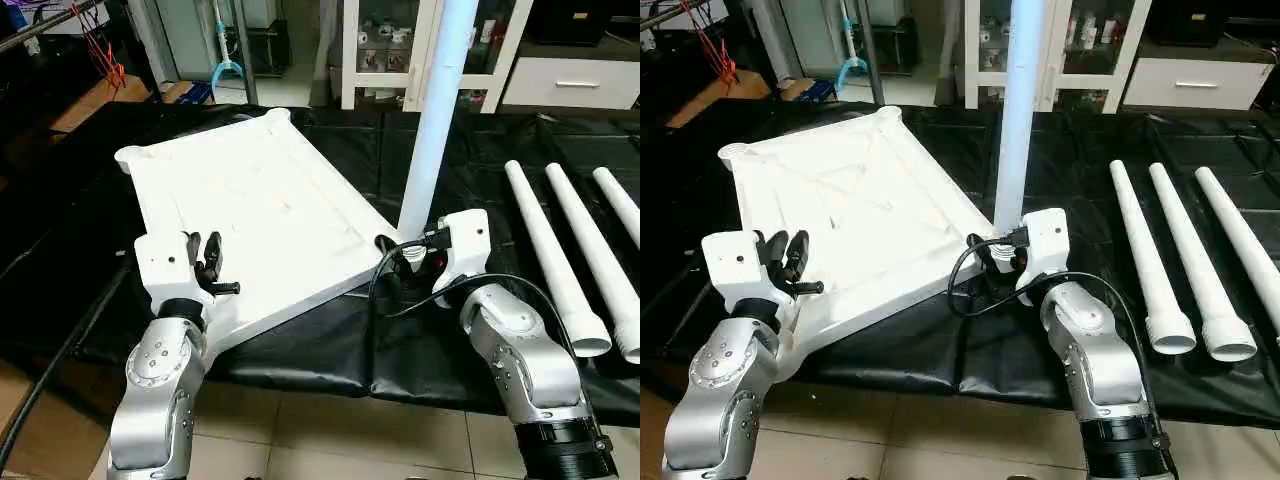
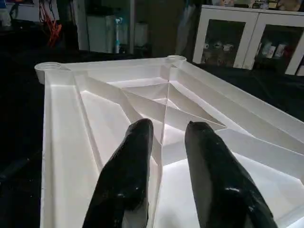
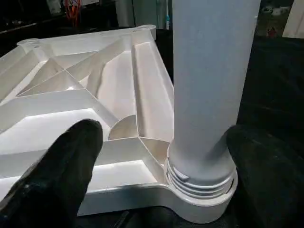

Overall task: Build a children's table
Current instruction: Rotate leg to tighten

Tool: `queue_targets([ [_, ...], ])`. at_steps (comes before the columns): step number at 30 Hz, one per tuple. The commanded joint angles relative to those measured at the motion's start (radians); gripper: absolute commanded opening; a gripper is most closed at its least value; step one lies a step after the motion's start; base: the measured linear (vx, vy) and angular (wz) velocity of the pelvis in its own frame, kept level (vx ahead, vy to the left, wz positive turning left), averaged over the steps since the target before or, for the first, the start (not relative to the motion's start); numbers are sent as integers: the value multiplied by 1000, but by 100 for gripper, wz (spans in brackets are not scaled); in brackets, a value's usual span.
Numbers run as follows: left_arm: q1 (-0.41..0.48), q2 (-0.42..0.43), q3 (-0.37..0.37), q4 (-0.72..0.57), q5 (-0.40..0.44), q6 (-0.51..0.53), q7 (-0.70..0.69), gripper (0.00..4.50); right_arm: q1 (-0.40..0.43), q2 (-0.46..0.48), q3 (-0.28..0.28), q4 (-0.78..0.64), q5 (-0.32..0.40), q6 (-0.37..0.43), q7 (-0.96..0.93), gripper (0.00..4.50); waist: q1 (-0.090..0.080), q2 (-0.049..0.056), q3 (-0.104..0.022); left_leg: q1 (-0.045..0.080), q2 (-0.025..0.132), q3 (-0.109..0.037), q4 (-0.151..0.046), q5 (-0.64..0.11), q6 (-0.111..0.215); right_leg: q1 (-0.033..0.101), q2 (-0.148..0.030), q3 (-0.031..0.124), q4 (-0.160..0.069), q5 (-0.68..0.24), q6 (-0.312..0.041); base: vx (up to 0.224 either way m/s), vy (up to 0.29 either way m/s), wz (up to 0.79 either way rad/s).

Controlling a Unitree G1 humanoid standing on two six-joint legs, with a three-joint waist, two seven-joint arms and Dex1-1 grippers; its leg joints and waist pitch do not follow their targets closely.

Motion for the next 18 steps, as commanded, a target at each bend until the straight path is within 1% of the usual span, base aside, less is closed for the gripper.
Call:
queue_targets([
  [1,6,1,5,-18,2,8,9,133,-2,1,2,-20,14,11,-1,448,3,-14,-60,30,35,-18,-103,-364,-32,22,2,7,-67,-287,-104,0,0,0],
  [18,6,1,5,-18,2,8,9,133,-2,1,2,-20,14,11,-1,448,4,-14,-61,30,35,-17,-101,-351,-25,24,2,7,-65,-270,-113,0,0,0],
])
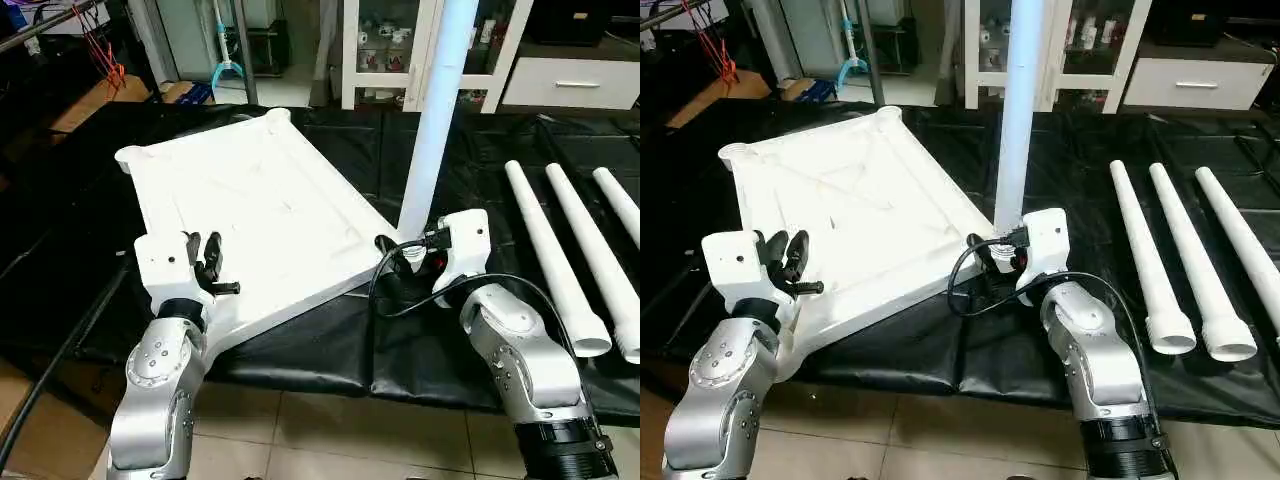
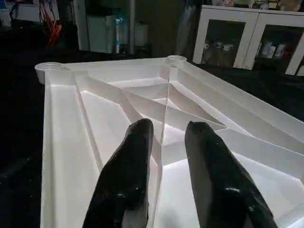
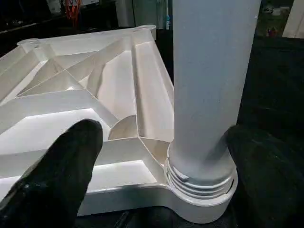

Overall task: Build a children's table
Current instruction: Rotate leg to tighten

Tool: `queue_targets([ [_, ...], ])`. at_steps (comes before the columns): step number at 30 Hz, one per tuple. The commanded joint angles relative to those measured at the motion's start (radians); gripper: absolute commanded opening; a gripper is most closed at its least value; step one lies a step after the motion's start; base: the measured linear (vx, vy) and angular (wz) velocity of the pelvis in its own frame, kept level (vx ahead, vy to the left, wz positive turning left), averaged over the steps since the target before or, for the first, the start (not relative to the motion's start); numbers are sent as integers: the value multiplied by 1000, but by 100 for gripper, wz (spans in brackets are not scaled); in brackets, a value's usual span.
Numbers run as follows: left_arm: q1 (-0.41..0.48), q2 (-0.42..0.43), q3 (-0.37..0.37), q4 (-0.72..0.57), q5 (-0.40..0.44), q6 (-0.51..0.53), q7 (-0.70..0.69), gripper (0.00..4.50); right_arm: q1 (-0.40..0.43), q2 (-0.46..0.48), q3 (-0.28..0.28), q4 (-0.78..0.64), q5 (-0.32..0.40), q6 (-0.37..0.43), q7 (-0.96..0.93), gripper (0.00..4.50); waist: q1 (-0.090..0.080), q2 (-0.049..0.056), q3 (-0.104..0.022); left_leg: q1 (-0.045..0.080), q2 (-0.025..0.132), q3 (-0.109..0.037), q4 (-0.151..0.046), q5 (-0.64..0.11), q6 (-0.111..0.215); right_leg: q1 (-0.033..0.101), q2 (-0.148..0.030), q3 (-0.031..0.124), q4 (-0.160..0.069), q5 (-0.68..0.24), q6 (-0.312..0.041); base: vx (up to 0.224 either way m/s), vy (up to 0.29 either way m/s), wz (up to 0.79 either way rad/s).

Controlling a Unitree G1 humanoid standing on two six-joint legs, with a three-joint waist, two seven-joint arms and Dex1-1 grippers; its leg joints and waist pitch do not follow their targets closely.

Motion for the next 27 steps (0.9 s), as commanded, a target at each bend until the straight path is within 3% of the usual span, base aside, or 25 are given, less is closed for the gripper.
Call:
queue_targets([
  [1,6,1,5,-18,2,8,9,133,-2,1,2,-20,14,11,-1,448,3,-14,-62,30,35,-17,-101,-351,-22,24,2,7,-65,-269,-113,0,0,0],
  [27,6,1,5,-18,2,8,9,133,-2,1,2,-20,14,11,-1,448,4,-14,-62,29,34,-17,-100,-345,-18,25,2,6,-65,-273,-115,0,0,0],
])
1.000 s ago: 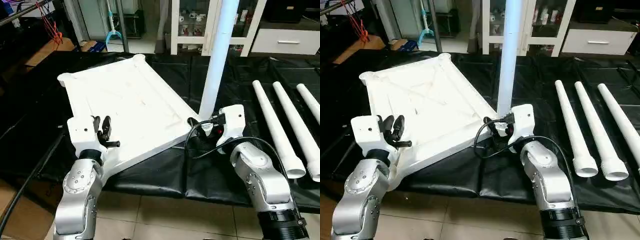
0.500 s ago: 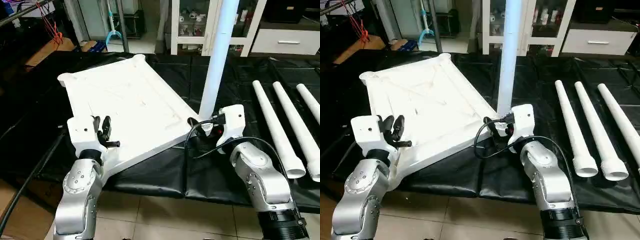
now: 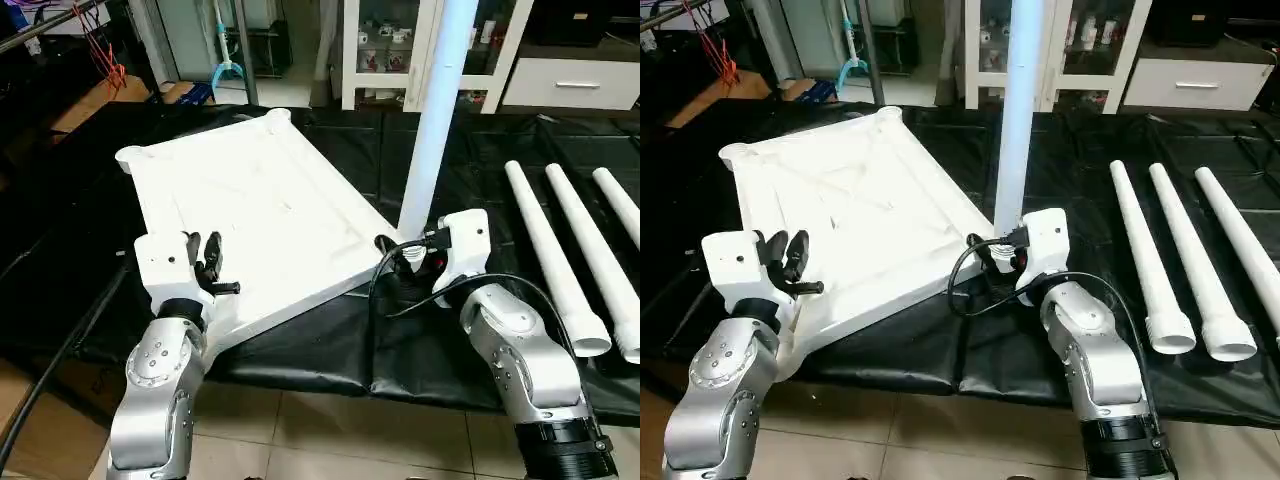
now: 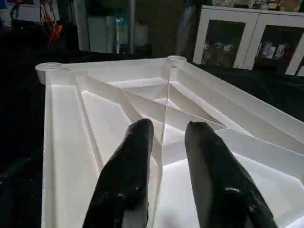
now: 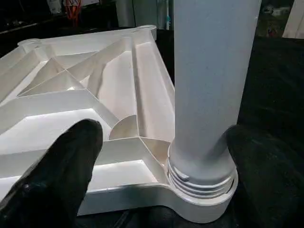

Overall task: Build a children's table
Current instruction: Rotate leg to tighten

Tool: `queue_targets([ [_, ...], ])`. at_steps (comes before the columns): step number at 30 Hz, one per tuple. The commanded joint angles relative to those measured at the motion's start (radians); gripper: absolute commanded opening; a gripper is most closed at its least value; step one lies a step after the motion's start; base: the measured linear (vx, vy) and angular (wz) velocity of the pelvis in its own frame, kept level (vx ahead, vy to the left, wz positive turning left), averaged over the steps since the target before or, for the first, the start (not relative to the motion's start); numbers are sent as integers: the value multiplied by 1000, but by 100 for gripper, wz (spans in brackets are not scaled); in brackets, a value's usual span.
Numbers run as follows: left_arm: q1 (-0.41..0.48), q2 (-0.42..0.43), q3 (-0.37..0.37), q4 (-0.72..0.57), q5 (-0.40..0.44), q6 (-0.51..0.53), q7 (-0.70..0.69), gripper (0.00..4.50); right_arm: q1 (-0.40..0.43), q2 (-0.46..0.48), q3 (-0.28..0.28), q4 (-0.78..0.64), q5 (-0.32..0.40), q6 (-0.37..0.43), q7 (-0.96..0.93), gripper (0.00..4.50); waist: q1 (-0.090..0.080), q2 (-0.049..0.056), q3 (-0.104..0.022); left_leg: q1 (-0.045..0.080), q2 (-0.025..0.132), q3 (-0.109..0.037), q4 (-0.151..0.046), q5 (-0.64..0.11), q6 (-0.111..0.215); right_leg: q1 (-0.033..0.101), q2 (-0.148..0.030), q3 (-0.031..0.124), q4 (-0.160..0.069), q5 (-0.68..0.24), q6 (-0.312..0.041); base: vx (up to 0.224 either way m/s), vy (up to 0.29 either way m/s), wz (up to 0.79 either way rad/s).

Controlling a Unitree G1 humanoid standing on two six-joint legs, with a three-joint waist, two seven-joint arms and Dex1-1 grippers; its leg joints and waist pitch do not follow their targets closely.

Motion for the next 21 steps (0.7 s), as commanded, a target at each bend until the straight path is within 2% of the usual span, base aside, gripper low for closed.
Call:
queue_targets([
  [1,6,1,5,-18,2,8,9,133,-2,1,2,-20,14,11,-1,448,4,-14,-62,30,34,-16,-100,-345,-17,24,2,6,-66,-274,-116,0,0,0],
  [14,6,1,5,-18,2,8,9,133,-2,1,2,-20,14,11,-1,448,4,-14,-64,29,34,-16,-98,-332,-13,26,2,6,-63,-254,-122,0,0,0],
  [21,6,1,5,-18,2,8,9,133,-2,1,2,-20,14,11,-1,448,4,-14,-63,31,34,-16,-99,-347,-16,25,3,6,-65,-274,-119,0,0,0],
])
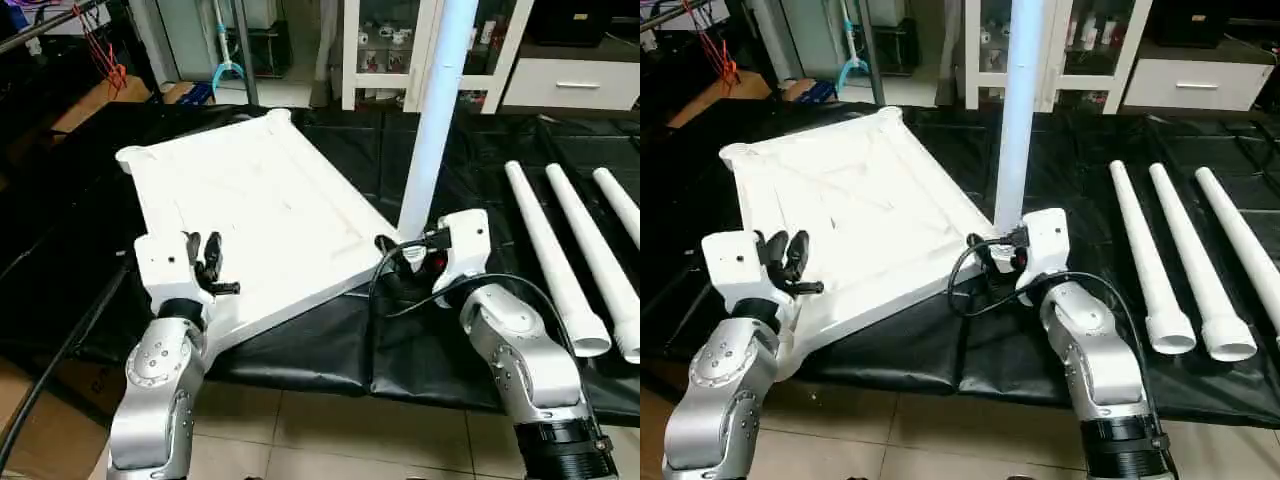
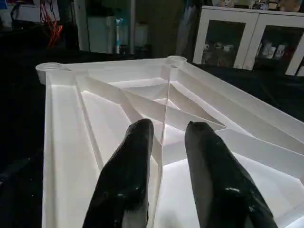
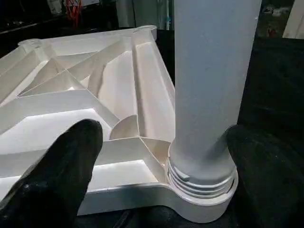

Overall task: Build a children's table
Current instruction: Rotate leg to tighten

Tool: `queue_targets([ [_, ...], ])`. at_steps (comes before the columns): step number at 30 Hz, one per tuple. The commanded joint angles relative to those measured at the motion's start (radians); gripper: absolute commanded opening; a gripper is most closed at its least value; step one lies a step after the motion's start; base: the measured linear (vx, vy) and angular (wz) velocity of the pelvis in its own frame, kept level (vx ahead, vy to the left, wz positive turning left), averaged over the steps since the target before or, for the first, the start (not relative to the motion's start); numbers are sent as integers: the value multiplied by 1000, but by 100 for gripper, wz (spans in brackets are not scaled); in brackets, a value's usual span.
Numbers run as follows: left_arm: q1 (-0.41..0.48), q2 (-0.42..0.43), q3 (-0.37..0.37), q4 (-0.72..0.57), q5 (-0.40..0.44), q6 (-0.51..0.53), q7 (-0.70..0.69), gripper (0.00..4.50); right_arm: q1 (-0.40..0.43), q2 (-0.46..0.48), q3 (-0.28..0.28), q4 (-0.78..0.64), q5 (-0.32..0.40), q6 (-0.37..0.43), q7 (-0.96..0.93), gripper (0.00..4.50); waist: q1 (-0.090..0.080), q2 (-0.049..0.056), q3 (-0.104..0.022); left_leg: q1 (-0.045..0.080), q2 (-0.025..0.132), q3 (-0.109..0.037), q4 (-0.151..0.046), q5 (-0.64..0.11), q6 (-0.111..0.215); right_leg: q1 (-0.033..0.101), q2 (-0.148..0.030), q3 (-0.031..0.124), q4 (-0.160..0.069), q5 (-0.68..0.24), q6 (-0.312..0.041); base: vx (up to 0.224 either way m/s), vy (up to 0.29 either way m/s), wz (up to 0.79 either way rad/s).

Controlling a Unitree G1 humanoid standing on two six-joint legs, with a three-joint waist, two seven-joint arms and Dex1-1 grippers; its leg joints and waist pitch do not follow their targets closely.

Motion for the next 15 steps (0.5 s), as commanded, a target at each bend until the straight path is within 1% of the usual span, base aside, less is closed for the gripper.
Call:
queue_targets([
  [1,6,1,5,-18,2,8,9,133,-2,1,2,-20,14,11,-1,448,3,-13,-62,31,34,-16,-100,-350,-17,25,3,6,-66,-277,-118,0,0,0],
  [15,6,1,5,-18,2,8,9,133,-2,1,2,-20,14,11,-1,448,3,-14,-63,30,34,-16,-98,-342,-15,26,2,6,-65,-268,-120,0,0,0],
])
